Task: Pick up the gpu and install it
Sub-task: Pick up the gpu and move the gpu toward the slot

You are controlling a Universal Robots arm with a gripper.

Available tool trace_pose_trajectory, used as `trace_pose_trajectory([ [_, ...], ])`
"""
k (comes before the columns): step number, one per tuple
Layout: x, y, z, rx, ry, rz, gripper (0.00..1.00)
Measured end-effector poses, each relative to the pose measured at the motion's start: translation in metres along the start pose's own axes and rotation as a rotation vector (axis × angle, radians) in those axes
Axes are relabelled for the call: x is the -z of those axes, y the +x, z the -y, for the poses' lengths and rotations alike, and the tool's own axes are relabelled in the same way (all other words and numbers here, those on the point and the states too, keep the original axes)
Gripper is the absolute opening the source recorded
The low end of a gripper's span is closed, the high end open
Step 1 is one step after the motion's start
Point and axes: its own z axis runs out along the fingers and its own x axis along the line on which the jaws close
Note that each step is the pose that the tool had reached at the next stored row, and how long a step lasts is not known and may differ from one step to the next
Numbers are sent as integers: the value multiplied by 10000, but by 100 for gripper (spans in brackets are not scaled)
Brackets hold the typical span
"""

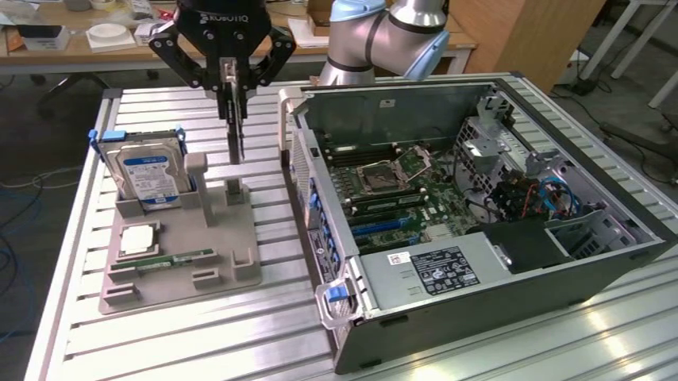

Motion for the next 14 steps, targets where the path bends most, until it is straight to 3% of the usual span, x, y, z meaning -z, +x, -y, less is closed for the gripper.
trace_pose_trajectory([
  [14, 3, -124, -4, 0, 0, 0, 26],
])
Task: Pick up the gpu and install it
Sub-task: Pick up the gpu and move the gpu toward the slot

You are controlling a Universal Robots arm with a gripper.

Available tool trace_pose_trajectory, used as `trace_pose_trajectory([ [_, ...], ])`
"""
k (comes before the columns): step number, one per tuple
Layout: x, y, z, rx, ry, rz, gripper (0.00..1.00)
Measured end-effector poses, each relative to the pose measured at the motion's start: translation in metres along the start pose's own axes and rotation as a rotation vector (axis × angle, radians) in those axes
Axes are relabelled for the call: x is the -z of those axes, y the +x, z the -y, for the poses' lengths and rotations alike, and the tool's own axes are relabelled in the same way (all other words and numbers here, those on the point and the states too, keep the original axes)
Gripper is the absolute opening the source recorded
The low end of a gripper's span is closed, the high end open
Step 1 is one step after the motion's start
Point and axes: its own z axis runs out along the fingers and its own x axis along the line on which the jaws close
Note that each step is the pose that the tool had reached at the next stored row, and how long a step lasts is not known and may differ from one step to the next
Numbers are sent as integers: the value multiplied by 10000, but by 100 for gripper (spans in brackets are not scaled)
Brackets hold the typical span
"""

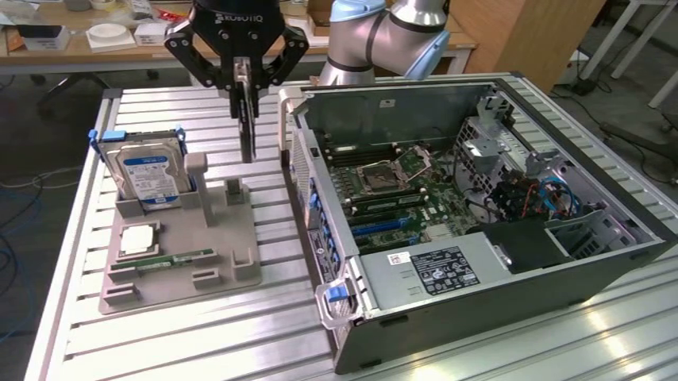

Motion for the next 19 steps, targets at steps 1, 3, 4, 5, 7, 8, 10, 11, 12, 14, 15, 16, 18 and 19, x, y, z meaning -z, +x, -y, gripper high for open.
trace_pose_trajectory([
  [1, 0, -7, 0, 0, 0, 0, 26],
  [3, 1, -22, -1, 1, 0, 0, 26],
  [4, 1, -30, -1, 1, 0, -1, 26],
  [5, 2, -72, -2, 0, 0, 0, 26],
  [7, 3, -138, -4, 0, 0, 0, 26],
  [8, 3, -145, -5, 0, 0, 0, 26],
  [10, 4, -158, -5, 0, 0, 0, 26],
  [11, 4, -164, -5, 0, 0, 0, 26],
  [12, 4, -170, -5, 0, 0, 0, 26],
  [14, 4, -184, -6, 0, 0, -1, 26],
  [15, 5, -190, -6, 0, 0, 0, 26],
  [16, 4, -197, -6, 0, 0, 0, 26],
  [18, 5, -210, -7, 0, 0, 0, 26],
  [19, 5, -217, -7, 0, 0, 0, 26],
])
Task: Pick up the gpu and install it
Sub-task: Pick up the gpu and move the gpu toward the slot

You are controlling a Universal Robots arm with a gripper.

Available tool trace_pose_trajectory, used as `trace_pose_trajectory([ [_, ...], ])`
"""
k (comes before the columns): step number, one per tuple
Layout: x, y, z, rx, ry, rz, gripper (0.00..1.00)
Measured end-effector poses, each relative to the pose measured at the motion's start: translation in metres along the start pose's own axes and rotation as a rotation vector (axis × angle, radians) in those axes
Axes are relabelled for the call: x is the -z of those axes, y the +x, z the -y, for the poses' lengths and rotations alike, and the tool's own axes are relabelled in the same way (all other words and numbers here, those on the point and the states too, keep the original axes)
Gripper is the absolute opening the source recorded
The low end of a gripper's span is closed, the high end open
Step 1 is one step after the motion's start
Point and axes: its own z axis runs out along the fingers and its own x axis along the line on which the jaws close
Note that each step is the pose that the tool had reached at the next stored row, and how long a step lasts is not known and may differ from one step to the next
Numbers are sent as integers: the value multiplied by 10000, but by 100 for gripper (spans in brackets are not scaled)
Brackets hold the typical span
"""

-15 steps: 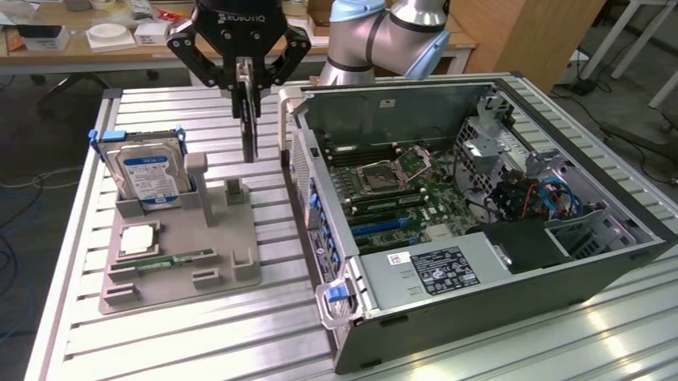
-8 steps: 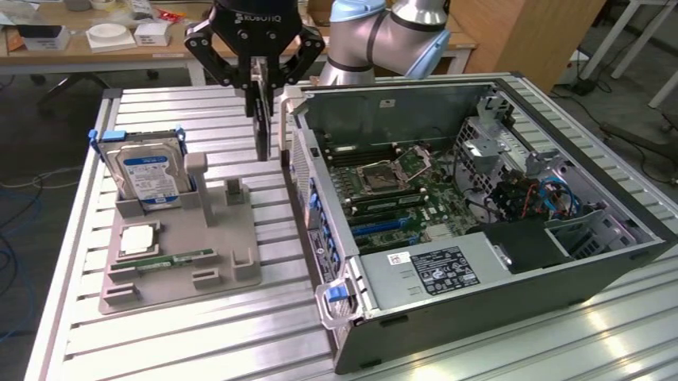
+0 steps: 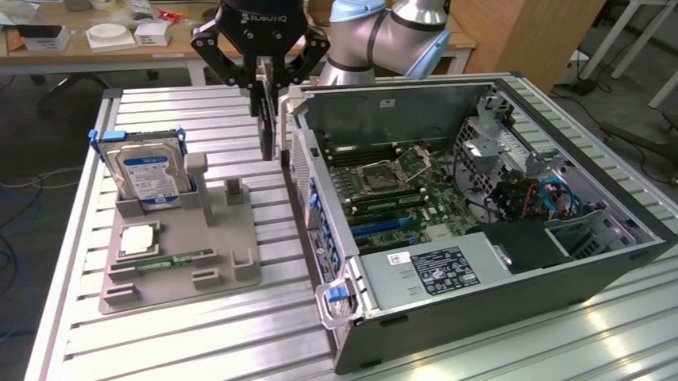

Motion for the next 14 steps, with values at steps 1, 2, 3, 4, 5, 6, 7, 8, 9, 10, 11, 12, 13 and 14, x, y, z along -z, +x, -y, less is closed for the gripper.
trace_pose_trajectory([
  [1, 0, -6, 0, 0, 0, 0, 26],
  [2, 0, -13, 0, 0, 0, 0, 26],
  [3, 1, -20, -1, 0, 0, -1, 26],
  [4, 1, -26, -1, 0, 0, 0, 26],
  [5, 1, -33, -1, 0, 0, 0, 26],
  [6, 1, -40, -1, 0, 0, 0, 26],
  [7, 1, -46, -1, 0, 0, 0, 26],
  [8, 1, -53, -2, 0, 0, 0, 26],
  [9, 2, -60, -2, -1, 0, 0, 26],
  [10, 2, -66, -2, 0, 0, 0, 26],
  [11, 2, -73, -2, -1, 0, 0, 26],
  [12, 2, -79, -2, 0, 0, 0, 26],
  [13, 2, -86, -3, 0, 0, 0, 26],
  [14, 2, -93, -3, 0, 0, 0, 26],
])
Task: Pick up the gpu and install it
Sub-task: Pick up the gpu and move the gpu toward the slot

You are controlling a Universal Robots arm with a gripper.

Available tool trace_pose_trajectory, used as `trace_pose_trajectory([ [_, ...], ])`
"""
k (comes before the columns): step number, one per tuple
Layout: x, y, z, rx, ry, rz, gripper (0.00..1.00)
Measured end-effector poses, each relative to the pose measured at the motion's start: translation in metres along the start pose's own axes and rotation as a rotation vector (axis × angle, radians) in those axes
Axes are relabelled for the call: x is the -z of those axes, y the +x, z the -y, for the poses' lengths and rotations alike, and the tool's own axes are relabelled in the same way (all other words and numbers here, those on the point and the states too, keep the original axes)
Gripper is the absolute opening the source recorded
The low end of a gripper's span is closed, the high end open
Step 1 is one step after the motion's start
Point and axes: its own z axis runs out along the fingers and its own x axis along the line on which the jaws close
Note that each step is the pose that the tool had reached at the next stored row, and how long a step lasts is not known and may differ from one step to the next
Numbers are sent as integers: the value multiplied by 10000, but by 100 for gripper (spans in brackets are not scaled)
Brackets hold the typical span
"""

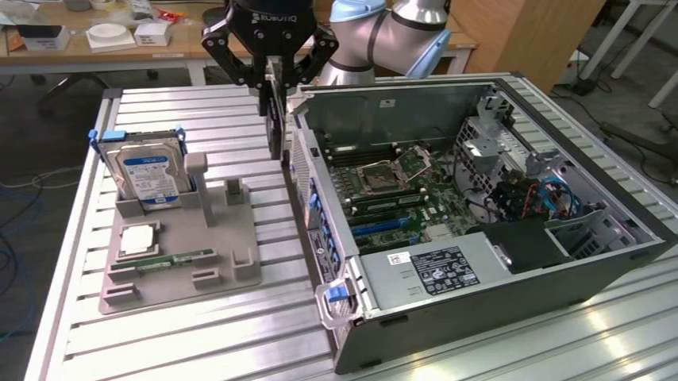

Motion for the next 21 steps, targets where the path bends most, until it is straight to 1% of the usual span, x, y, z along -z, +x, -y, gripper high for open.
trace_pose_trajectory([
  [21, 3, -130, -4, 0, 1, 0, 26],
])
